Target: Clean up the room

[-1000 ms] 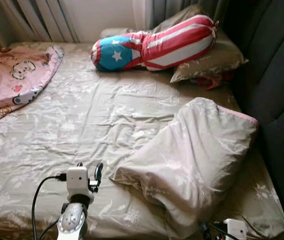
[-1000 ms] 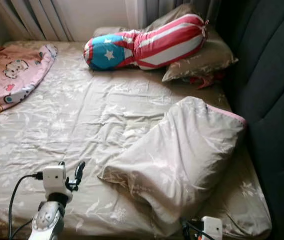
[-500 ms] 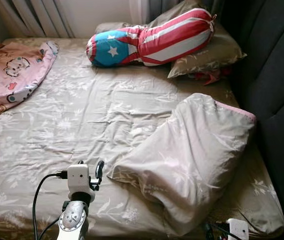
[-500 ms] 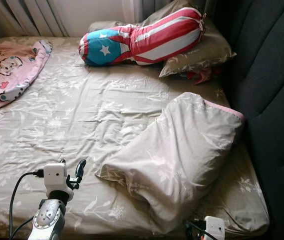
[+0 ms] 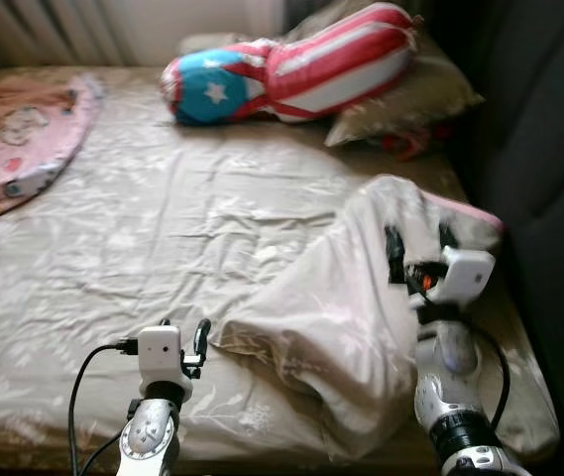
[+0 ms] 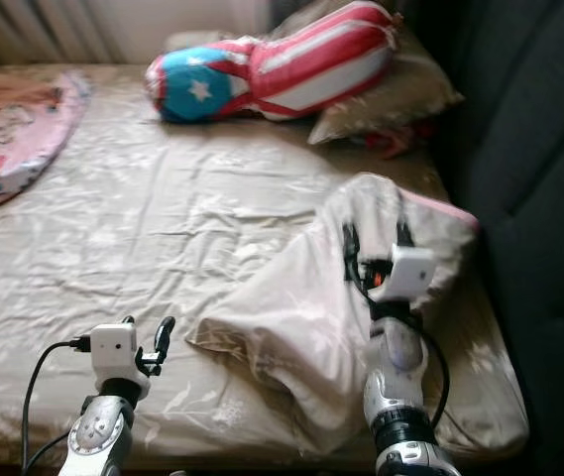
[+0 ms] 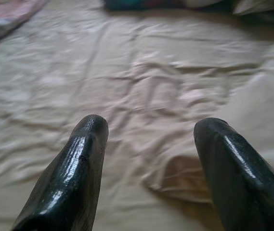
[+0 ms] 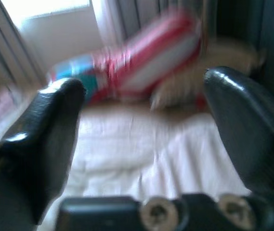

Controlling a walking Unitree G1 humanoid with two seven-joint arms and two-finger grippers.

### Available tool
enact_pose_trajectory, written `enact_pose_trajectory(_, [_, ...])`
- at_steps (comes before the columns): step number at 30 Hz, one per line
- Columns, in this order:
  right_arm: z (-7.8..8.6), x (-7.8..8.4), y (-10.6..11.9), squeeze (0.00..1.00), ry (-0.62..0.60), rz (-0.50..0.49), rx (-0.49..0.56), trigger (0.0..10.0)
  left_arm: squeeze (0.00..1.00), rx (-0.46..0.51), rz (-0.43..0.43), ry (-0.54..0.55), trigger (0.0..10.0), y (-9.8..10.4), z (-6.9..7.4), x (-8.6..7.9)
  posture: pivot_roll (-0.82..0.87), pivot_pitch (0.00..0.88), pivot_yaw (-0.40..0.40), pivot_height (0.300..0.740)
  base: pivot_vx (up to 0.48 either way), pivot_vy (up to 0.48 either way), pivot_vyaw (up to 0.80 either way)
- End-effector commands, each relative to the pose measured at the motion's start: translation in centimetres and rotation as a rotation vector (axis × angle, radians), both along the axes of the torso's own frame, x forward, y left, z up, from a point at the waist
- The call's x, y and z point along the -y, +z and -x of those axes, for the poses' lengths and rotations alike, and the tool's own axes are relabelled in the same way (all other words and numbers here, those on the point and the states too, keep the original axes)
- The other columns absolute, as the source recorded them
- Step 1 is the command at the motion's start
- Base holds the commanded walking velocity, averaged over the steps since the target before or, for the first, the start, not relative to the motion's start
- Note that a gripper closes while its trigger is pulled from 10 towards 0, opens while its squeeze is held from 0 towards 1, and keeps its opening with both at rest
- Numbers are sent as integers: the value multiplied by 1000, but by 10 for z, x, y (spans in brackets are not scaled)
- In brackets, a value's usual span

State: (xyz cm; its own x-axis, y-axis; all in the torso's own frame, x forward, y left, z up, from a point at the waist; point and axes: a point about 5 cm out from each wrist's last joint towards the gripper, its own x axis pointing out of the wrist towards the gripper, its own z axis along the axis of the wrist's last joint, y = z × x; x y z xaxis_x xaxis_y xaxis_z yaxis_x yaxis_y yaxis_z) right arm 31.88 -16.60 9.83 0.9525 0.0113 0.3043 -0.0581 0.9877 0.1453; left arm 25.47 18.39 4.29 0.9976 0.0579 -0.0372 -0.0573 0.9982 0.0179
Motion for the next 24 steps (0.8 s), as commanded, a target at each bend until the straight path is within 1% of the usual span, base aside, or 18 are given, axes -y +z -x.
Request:
enact_pose_trajectory(1, [15,4,-31,0,-18,-19,-134,10000,0,-12,2,19,10000,-2,4,-4,-60,178,-19,719,0,0,0])
enact_pose_trajectory(4, [15,4,-32,0,-11,-2,-171,10000,0,-20,0,20,10000,-3,6,-4,-60,177,-24,719,0,0,0])
enact_pose_trajectory(5, [14,3,-32,0,-5,12,-208,10000,0,-20,0,23,10000,-3,6,-4,-61,174,-26,719,0,0,0])
enact_pose_trajectory(6, [18,3,-33,0,-9,9,-217,10000,0,-20,0,24,10000,-3,5,-4,-63,173,-26,719,0,0,0])
enact_pose_trajectory(8, [33,8,-37,0,-27,9,-230,10000,0,-18,1,27,10000,-2,5,-4,-63,173,-26,719,0,0,0])
enact_pose_trajectory(9, [39,11,-44,0,-25,7,-253,10000,0,-17,1,27,10000,-2,5,-4,-66,169,-25,719,0,0,0])
enact_pose_trajectory(10, [39,11,-44,0,-25,7,-253,10000,0,-17,1,27,10000,-2,5,-4,-66,169,-25,719,0,0,0])
enact_pose_trajectory(12, [44,13,-53,0,-14,17,-282,10000,0,-16,2,26,10000,-2,4,-4,-68,166,-24,719,0,0,0])
enact_pose_trajectory(14, [43,8,-57,0,13,48,-306,10000,0,-12,4,23,10000,-1,2,-3,-65,156,-24,719,0,0,0])
enact_pose_trajectory(15, [43,7,-58,0,15,50,-311,10000,0,-11,4,22,10000,-1,2,-3,-65,156,-24,719,0,0,0])
enact_pose_trajectory(17, [42,4,-61,0,19,49,-359,10000,0,-9,4,23,10000,0,1,-3,-61,153,-25,719,0,0,0])
enact_pose_trajectory(19, [43,2,-60,0,26,46,-378,10000,0,-8,4,22,10000,0,0,-3,-62,155,-25,704,0,0,0])
enact_pose_trajectory(21, [44,2,-60,0,29,53,-375,10000,0,-8,4,20,10000,0,0,-2,-63,157,-26,689,0,0,0])
enact_pose_trajectory(24, [43,2,-61,0,32,47,-371,10000,0,-7,6,20,10000,1,1,-2,-62,170,-27,689,0,0,0])
